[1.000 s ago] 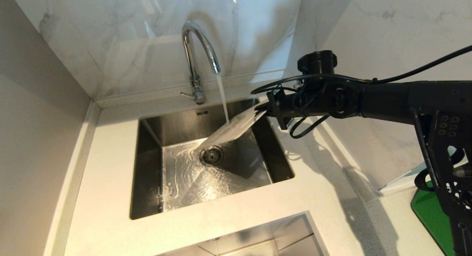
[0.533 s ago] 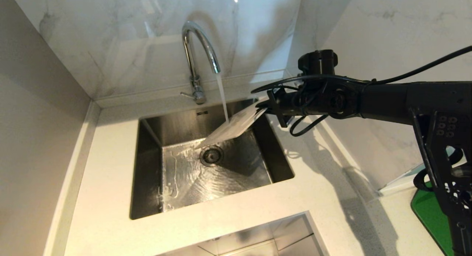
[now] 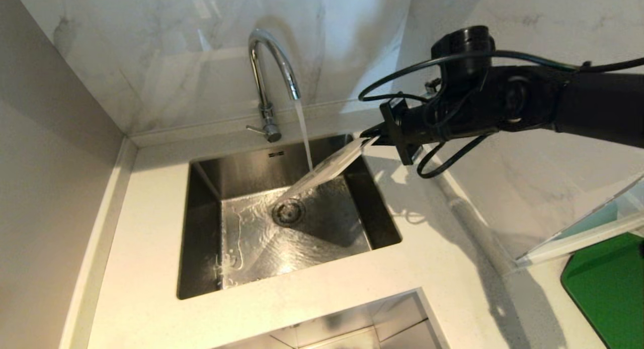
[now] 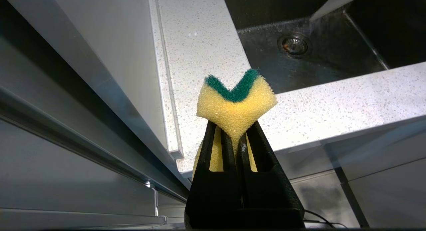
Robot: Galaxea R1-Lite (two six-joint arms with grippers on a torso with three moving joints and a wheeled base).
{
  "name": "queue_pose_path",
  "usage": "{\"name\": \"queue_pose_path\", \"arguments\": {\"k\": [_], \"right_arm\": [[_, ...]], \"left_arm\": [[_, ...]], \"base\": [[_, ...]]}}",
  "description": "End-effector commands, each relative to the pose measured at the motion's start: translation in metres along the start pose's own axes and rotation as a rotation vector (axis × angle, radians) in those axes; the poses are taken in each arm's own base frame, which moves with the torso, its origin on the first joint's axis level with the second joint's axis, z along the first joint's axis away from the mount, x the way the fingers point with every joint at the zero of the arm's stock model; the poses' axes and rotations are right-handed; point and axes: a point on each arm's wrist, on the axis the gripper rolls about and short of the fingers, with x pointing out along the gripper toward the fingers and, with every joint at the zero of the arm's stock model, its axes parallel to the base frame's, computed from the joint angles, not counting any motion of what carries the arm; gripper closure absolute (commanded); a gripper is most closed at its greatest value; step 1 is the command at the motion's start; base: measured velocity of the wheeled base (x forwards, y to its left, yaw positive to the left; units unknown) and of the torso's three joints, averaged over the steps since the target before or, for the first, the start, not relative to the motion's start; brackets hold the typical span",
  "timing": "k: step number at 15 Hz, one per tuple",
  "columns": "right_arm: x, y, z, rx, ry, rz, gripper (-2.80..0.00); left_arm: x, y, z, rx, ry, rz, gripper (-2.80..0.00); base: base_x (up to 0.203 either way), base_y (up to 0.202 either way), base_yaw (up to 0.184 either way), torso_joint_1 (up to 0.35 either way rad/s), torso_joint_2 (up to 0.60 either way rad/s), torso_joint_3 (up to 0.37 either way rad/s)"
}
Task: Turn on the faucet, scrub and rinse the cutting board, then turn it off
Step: Scrub the cutting board underwater
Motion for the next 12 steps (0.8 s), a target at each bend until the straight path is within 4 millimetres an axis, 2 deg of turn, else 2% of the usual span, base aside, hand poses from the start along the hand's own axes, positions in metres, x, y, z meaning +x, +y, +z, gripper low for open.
{"name": "queue_pose_path", "arguments": {"k": [1,4,6,12], "right_arm": [[-0.057,0.029,-0.019,0.005,0.004,0.000,0.00],[-0.109,0.045,-0.041,0.009,0.013,-0.020,0.00],[-0.131,0.049,-0.050,0.013,0.014,-0.033,0.00],[-0.158,0.043,-0.069,0.047,0.034,-0.061,0.00]], "left_arm": [[0.000,0.000,0.000,0.000,-0.003,0.001,0.00],[0.000,0.000,0.000,0.005,-0.003,-0.001,0.00],[0.000,0.000,0.000,0.009,-0.003,-0.002,0.00],[0.000,0.000,0.000,0.007,-0.003,0.001,0.00]], "base": [[0.000,0.000,0.000,0.000,0.00,0.000],[0.000,0.000,0.000,0.000,0.00,0.000],[0.000,0.000,0.000,0.000,0.00,0.000],[0.000,0.000,0.000,0.000,0.00,0.000]]}}
